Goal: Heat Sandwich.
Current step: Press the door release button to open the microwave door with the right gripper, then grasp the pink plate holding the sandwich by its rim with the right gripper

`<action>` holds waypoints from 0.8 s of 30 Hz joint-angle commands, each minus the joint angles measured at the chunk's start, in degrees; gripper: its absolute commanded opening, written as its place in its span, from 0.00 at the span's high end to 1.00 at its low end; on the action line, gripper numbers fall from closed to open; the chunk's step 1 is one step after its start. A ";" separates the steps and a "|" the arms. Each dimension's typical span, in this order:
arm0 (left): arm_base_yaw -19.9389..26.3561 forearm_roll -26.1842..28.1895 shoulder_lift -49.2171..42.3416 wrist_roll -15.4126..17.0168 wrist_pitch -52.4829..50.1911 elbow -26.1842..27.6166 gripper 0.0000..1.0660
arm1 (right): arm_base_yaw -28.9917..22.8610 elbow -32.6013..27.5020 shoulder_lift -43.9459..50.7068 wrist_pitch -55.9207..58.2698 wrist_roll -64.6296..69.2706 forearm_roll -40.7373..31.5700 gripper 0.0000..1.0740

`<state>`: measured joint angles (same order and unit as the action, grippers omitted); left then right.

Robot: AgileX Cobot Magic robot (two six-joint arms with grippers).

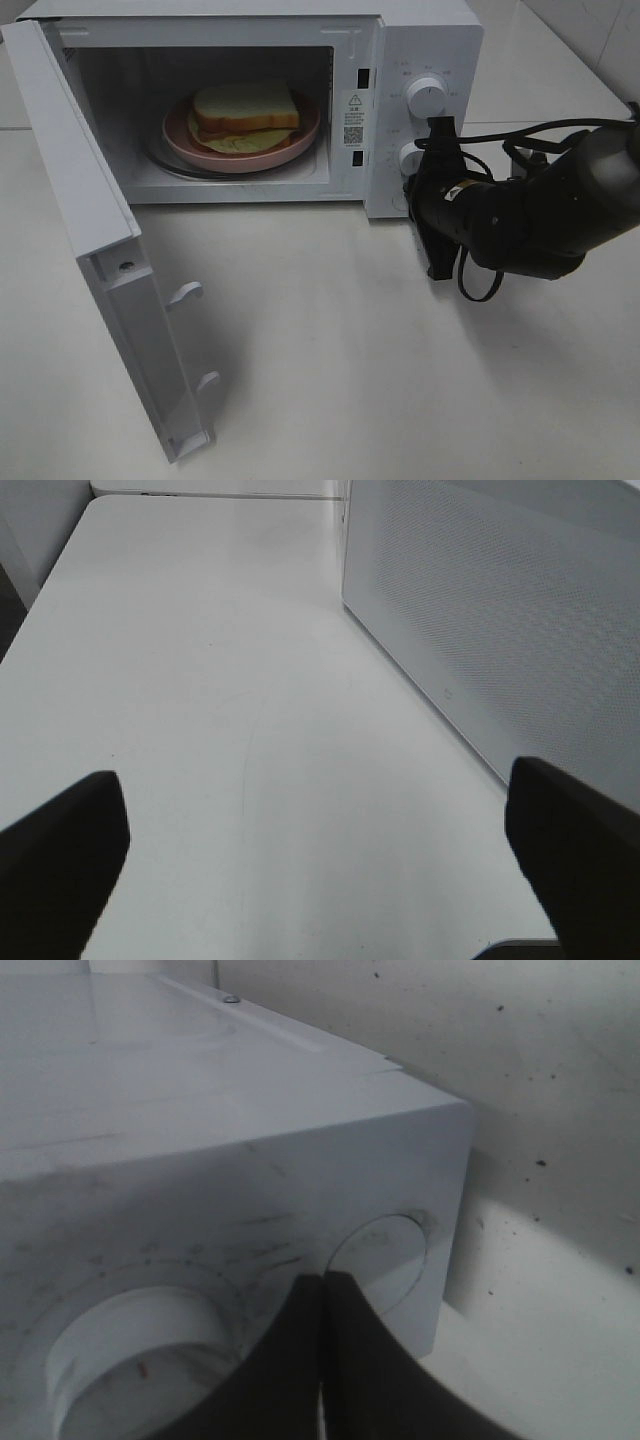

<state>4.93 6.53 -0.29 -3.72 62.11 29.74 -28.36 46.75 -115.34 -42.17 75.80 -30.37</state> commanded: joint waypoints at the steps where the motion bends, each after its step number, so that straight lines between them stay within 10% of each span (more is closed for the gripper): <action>1: 0.17 0.06 -0.92 0.17 -0.74 -0.11 0.08 | 0.23 -1.49 1.78 0.29 1.49 2.29 1.00; 24: 0.17 0.06 -0.92 0.17 -0.74 -0.11 0.08 | 0.23 -8.48 19.88 28.30 -22.52 9.40 0.97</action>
<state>4.93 6.53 -0.29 -3.72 62.11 29.74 -28.36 38.27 -97.12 -17.02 58.21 -21.83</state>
